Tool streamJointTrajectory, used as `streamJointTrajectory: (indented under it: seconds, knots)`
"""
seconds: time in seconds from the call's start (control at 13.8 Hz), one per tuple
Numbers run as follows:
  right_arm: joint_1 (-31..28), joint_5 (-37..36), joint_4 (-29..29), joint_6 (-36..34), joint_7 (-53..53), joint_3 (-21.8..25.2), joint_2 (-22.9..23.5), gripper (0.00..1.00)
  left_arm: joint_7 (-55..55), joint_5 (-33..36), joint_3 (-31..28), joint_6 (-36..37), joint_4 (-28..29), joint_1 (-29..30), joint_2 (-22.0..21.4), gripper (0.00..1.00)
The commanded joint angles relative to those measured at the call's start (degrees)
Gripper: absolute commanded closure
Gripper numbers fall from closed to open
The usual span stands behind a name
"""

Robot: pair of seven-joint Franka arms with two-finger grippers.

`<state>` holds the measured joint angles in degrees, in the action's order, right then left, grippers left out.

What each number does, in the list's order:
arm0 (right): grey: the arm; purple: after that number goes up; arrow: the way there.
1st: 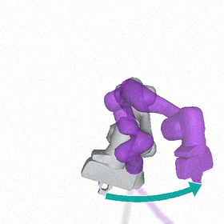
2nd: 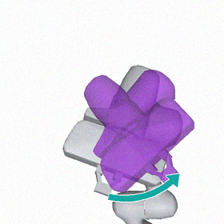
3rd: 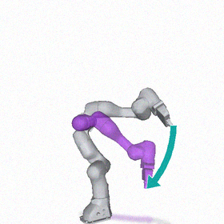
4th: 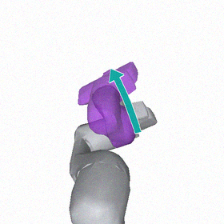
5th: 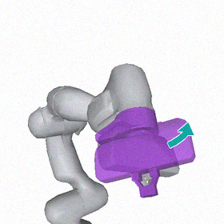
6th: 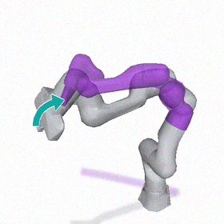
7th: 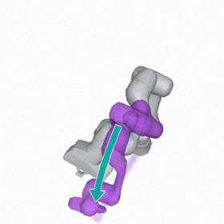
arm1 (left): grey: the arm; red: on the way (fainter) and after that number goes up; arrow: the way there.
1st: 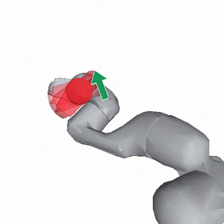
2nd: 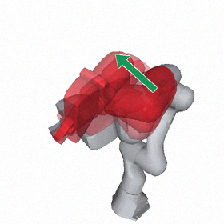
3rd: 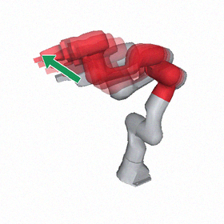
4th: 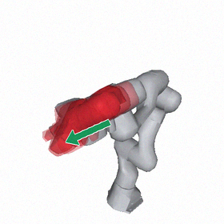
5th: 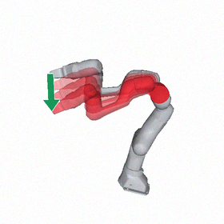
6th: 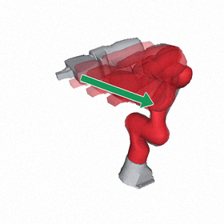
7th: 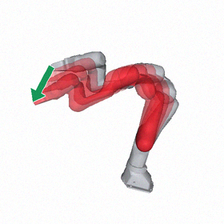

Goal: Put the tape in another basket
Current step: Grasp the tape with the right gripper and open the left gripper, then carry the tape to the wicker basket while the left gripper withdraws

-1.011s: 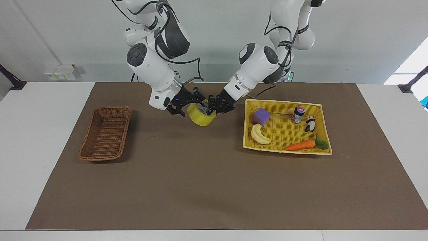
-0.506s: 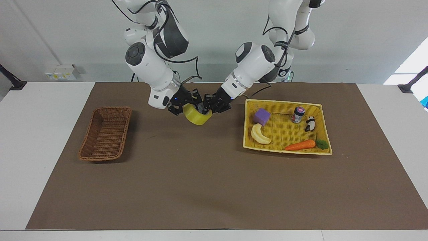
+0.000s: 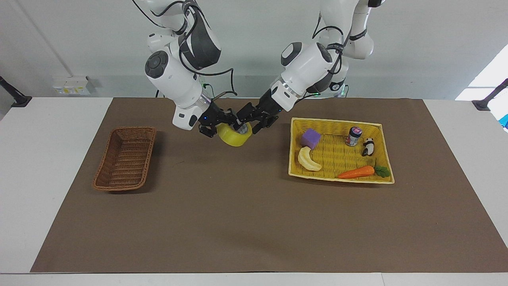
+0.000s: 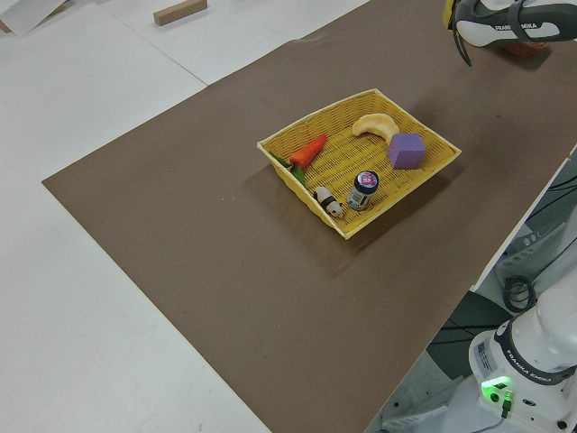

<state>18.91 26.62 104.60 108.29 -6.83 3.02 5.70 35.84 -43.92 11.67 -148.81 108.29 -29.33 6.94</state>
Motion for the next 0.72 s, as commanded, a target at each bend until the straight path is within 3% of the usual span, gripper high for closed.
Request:
streamJointTrajectory:
  seconds: [0.0, 0.14, 0.43, 0.65]
  knots:
    - [-3.0, 1.4, 0.6, -1.8, -1.5, -0.6, -1.1, 1.00, 3.0, -0.6, -0.2, 1.1, 1.1, 1.2, -3.7, 0.00]
    - [-7.0, 1.4, -0.4, -5.6, -6.1, -0.3, -1.2, 1.00, 2.7, 1.5, -0.3, 6.4, 0.8, 5.1, -3.8, 0.00]
    - [-19.9, 0.8, -0.4, -12.4, -22.1, 0.1, -1.6, 1.00, 2.0, 16.6, -0.4, 23.9, -2.2, 12.4, -5.2, 0.00]
    - [-31.4, -0.1, 0.8, -11.6, -25.8, 0.1, -1.6, 1.00, -4.3, 25.5, -0.4, 35.2, -6.8, 17.2, -5.2, 0.00]
